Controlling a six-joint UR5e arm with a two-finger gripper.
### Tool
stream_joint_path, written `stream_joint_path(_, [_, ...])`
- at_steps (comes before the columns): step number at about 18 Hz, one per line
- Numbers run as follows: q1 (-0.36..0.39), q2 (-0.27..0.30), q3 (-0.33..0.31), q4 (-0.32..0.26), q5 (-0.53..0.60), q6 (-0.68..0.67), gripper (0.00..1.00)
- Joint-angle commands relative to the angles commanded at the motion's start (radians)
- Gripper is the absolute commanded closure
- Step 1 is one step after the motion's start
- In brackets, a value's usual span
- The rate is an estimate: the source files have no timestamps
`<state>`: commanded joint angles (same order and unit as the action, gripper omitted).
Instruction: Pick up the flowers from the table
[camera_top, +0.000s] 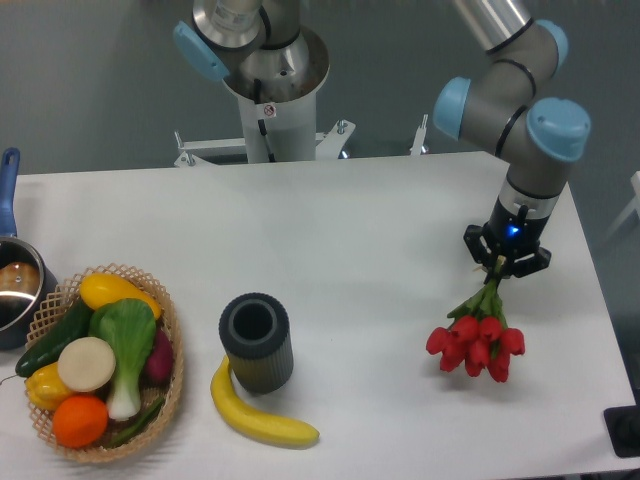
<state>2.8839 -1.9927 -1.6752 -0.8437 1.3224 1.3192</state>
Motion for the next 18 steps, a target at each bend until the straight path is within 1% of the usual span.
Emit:
stream_joint_path(2, [0.002, 0.021, 0.003, 0.005, -0.064, -0.002, 0.93])
stream_joint_path(3, [0.006, 0.034, 0.005, 0.006, -0.139, -0.005, 0.93])
stream_joint_path(4, [0.012, 0.044, 0.008, 0.008, -0.19, -0.008, 0.93])
stream_joint_path(8, [0.032, 0.06, 0.017, 0.012, -0.4, -0.009, 0.93])
stream_joint_path(11, [0.048, 0.081, 0.017, 0.012, -0.534, -0.029, 0.93])
stream_joint_path(13, [0.061, 0.092, 0.017, 0.012, -0.586, -0.064, 0.93])
stream_joint_path(18, [0.089, 0.095, 0.018, 0.012, -0.644, -0.074, 0.93])
